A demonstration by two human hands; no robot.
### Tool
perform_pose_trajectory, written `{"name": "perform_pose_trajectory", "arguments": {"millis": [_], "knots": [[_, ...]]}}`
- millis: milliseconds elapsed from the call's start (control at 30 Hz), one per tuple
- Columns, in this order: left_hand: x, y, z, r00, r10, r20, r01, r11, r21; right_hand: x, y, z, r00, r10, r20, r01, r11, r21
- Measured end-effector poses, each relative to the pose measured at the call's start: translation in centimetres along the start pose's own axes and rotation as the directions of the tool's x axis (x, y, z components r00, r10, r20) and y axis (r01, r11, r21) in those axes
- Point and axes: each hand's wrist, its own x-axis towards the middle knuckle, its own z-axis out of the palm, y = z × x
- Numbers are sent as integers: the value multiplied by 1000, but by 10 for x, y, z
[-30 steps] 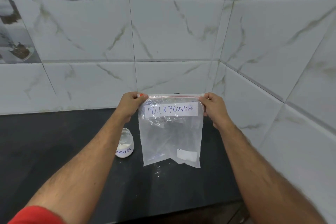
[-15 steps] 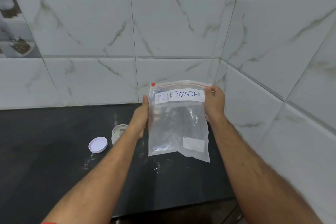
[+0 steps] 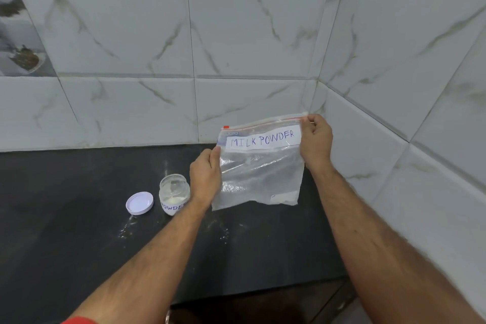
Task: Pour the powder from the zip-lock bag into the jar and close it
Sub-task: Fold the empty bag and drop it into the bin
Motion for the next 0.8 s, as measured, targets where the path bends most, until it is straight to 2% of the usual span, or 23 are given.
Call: {"name": "perform_pose_trajectory", "arguments": {"millis": [100, 167, 267, 333, 400, 533, 667, 733, 800], "knots": [[0, 1, 0, 997, -39, 68, 43, 998, -56, -1, -2, -1, 1000, 0, 16, -1, 999, 39], [0, 2, -4, 985, -108, 137, 128, 980, -152, -2, -4, -3, 999, 15, 43, -19, 997, 77], [11, 7, -12, 906, -279, 318, 374, 880, -293, -2, -5, -7, 994, 61, 95, -75, 986, 151], [25, 8, -17, 862, -300, 408, 455, 812, -365, -4, -2, -9, 987, 92, 131, -117, 974, 196], [37, 10, -19, 859, -276, 432, 462, 781, -420, -7, 2, -10, 982, 114, 150, -145, 965, 217], [44, 15, -15, 895, -257, 364, 426, 734, -528, -15, 7, -13, 974, 157, 165, -193, 952, 235], [43, 19, -14, 910, -273, 311, 408, 724, -556, -14, 18, -21, 964, 215, 155, -236, 963, 130], [40, 24, -13, 926, -250, 283, 372, 734, -569, -11, 15, -22, 976, 160, 151, -158, 987, -24], [35, 31, -10, 936, -208, 286, 340, 751, -566, -10, 1, -17, 983, 23, 181, 14, 980, -198]]}}
